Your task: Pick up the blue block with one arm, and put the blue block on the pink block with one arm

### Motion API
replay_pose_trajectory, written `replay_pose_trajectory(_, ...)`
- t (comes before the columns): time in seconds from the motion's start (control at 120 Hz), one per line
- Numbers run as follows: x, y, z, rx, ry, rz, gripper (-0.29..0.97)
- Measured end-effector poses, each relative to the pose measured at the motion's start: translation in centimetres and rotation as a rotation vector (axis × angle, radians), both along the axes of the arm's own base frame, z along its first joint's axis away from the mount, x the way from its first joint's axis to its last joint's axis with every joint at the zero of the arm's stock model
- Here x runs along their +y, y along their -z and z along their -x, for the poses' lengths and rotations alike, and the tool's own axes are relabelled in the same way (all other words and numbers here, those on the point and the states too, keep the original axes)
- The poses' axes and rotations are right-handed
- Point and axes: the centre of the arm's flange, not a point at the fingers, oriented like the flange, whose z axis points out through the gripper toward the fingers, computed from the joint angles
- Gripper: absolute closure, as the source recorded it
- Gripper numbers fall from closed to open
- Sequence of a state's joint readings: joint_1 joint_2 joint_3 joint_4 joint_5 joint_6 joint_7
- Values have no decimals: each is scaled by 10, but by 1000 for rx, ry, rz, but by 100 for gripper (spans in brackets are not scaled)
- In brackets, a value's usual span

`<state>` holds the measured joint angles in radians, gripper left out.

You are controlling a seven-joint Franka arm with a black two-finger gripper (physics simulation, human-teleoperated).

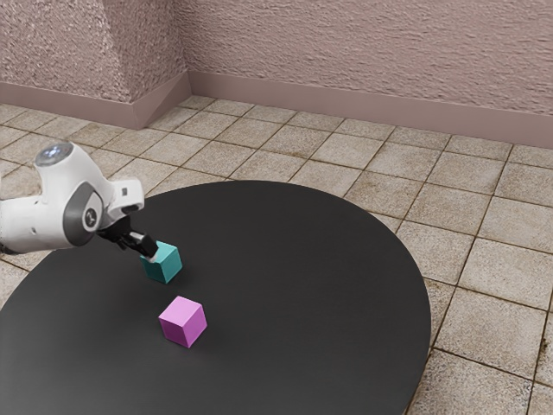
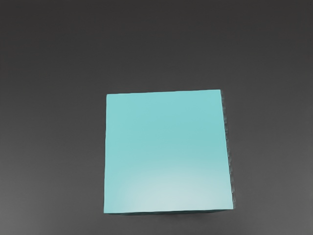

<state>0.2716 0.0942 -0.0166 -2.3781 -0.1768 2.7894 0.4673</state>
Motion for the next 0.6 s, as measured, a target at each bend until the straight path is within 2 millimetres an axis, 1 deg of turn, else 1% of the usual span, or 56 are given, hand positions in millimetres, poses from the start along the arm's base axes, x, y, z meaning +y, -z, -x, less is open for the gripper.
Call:
replay_pose_trajectory(0.1,-5,8,-4,-5,44,-9,8)
replay_pose_trajectory(0.2,0,19,-7,0,60,-11,8)
replay_pose_trajectory(0.267,0,27,-14,-1,68,-5,8)
replay_pose_trajectory(0.4,-4,40,-21,-11,26,55,7)
replay_pose_trajectory(0.467,-3,41,-27,-26,1,78,8)
replay_pose_trajectory(0.6,5,40,-29,-44,-18,91,8)
